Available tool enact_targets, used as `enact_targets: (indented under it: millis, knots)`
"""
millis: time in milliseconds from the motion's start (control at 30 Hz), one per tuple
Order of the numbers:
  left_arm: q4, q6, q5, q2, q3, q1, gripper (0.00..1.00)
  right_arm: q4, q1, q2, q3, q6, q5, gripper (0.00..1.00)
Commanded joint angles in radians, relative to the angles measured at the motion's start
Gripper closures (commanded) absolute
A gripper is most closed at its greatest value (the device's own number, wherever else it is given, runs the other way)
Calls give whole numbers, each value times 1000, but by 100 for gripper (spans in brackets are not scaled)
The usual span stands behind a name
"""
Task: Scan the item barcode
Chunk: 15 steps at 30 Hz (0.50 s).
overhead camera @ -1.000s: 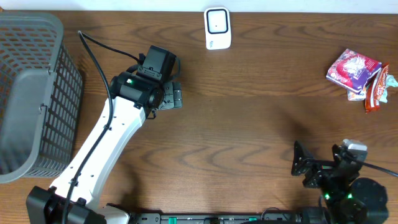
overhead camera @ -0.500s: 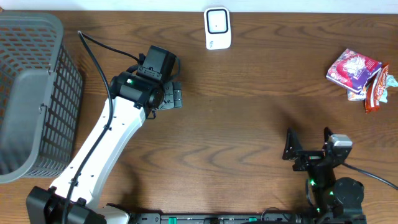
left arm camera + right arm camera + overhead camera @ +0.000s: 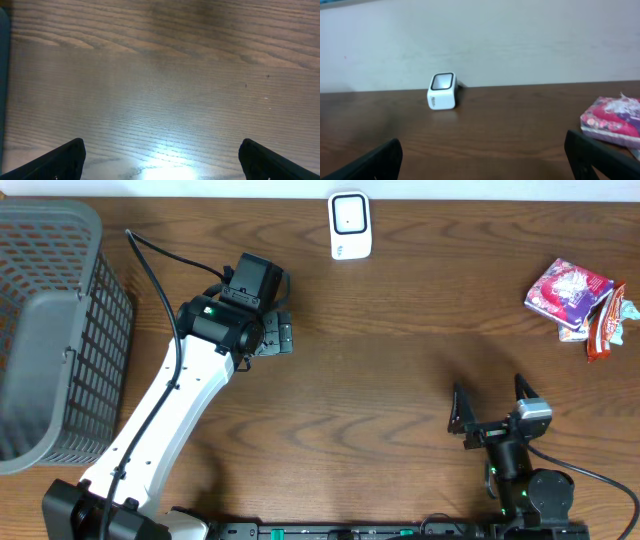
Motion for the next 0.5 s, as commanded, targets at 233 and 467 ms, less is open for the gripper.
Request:
enact_targets:
  millis: [233,467]
  knots:
    - [-3,10,-21,-8,-7,2,2,94,-3,-7,-84,-36,-17,1]
    - [-3,10,-21,-8,-7,2,2,29,-5,-7,-84,-37,-11,1]
